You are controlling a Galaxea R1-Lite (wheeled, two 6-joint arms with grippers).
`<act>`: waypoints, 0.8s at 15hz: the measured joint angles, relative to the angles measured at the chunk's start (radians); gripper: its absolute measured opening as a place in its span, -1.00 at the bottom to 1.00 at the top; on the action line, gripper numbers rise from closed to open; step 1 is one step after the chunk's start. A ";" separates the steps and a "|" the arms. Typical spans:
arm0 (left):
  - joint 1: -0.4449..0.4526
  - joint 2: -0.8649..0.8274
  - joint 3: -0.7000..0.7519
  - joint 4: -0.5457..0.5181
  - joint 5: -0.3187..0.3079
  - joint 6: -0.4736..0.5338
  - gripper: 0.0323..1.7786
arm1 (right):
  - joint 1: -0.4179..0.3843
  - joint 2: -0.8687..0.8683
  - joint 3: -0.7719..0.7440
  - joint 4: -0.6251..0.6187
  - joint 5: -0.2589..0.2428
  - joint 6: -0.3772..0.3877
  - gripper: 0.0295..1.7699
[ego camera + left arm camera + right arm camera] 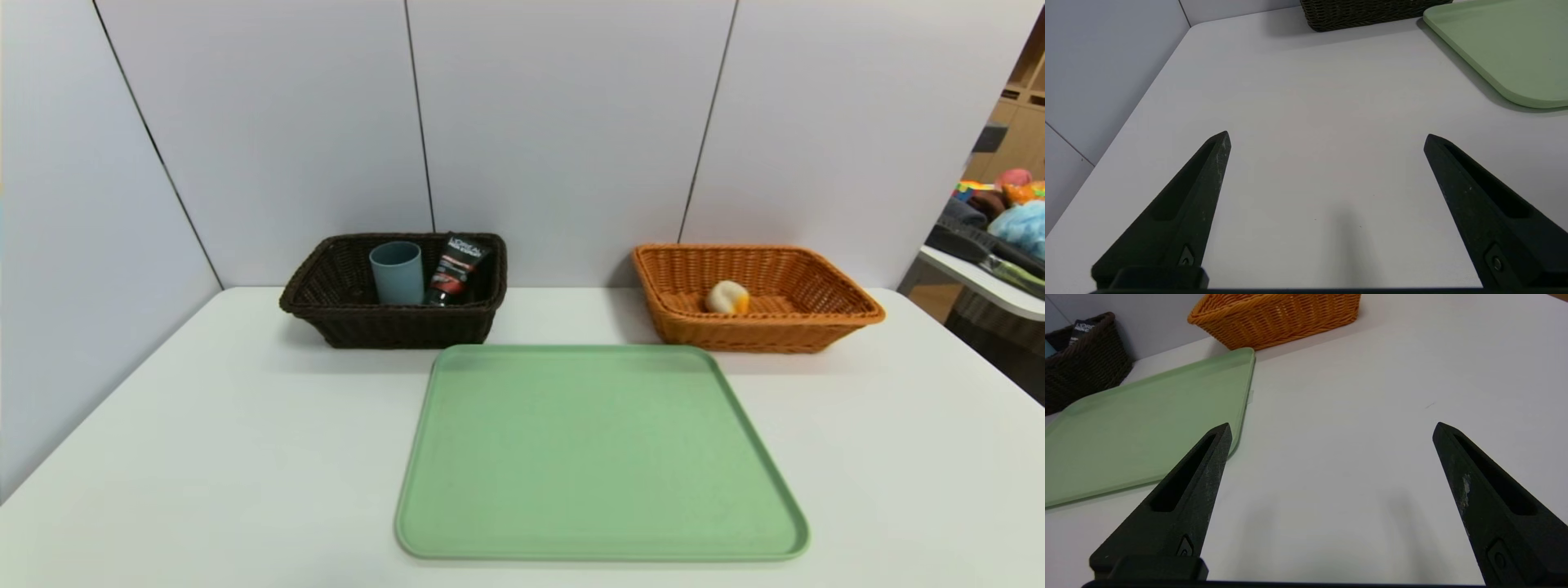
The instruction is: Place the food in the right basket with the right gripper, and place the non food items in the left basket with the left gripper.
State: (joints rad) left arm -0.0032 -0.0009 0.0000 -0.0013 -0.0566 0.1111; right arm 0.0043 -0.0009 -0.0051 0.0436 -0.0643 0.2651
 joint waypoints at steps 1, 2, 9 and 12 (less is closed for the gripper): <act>0.000 0.000 0.000 0.000 0.000 0.000 0.90 | 0.000 0.000 0.002 -0.004 0.000 0.001 0.92; 0.000 0.000 0.000 0.000 0.000 0.001 0.90 | 0.000 0.000 0.003 -0.004 0.000 0.001 0.92; 0.000 0.000 0.000 0.000 0.000 0.000 0.90 | 0.000 0.000 0.003 0.001 0.000 0.006 0.92; 0.000 0.000 0.000 0.000 0.000 0.000 0.90 | 0.000 0.000 0.000 0.006 0.000 0.007 0.92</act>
